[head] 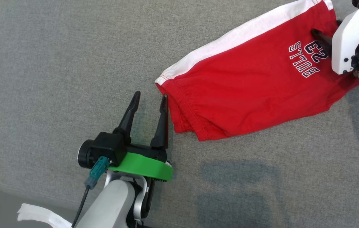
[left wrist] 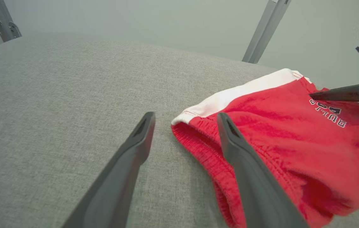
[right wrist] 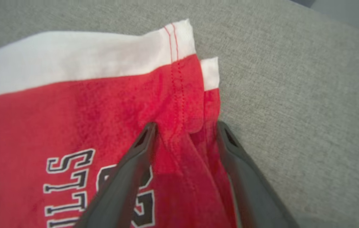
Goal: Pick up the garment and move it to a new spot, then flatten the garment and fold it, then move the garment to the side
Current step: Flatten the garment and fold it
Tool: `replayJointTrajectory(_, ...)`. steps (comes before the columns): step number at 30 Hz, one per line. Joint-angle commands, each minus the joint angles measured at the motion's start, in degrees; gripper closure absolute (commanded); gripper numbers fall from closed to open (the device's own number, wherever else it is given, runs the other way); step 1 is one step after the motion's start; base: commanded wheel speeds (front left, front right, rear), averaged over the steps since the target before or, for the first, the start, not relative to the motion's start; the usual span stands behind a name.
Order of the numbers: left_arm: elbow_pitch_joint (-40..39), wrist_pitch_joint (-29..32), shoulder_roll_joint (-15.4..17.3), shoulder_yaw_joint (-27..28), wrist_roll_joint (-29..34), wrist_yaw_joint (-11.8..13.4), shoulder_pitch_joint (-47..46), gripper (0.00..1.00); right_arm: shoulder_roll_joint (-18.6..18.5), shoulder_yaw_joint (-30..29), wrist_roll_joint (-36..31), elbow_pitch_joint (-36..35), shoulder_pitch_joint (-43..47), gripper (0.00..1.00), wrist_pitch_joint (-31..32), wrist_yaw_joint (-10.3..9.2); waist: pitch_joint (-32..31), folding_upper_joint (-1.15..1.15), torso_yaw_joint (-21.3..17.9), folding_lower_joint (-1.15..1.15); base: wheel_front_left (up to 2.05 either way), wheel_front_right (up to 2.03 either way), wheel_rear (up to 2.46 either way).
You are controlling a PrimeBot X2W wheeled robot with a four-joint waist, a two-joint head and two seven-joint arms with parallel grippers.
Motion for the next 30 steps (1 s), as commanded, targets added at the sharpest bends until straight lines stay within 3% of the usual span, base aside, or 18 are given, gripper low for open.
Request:
replayJointTrajectory(1, 0.4, -0.2, -0.3, 0.9, 1.0, -0.7, 0.2, 0.00, 2.1, 1.2, 0.6, 0.8, 3.9, 1.00, 0.6, 0.40, -0.2, 0.00, -0.7, 0.00, 0.00, 0.00, 0.00)
replayJointTrajectory(9, 3.6, -0.2, 1.4, 4.6, 3.0, -3.0, 5.1, 0.00, 4.0, -4.4, 2.7, 1.8, 8.9, 1.00, -2.9, 0.16, -7.8, 0.00, -8.2, 0.00, 0.00, 0.00, 0.00)
replayJointTrajectory(17, 5.0, -0.2, 4.0, 5.6, 3.3, -3.5, 12.5, 0.00, 4.4, -10.6, 4.8, 5.1, 14.8, 1.00, -6.0, 0.10, -16.6, 0.00, -15.7, 0.00, 0.00, 0.00, 0.00)
replayJointTrajectory(26, 3.3, -0.2, 4.3, 5.5, 3.8, -3.6, 17.6, 0.00, 1.5, -23.9, 5.3, 11.4, 20.5, 1.00, -9.7, 0.17, -19.4, 0.00, -16.7, 0.00, 0.00, 0.00, 0.00)
replayJointTrajectory(30, 3.0, -0.2, 3.7, 6.0, 3.9, -3.7, 18.6, 0.00, 3.2, -29.0, 6.9, 10.8, 19.4, 1.00, -10.3, 0.22, -20.1, 0.00, -16.1, 0.00, 0.00, 0.00, 0.00)
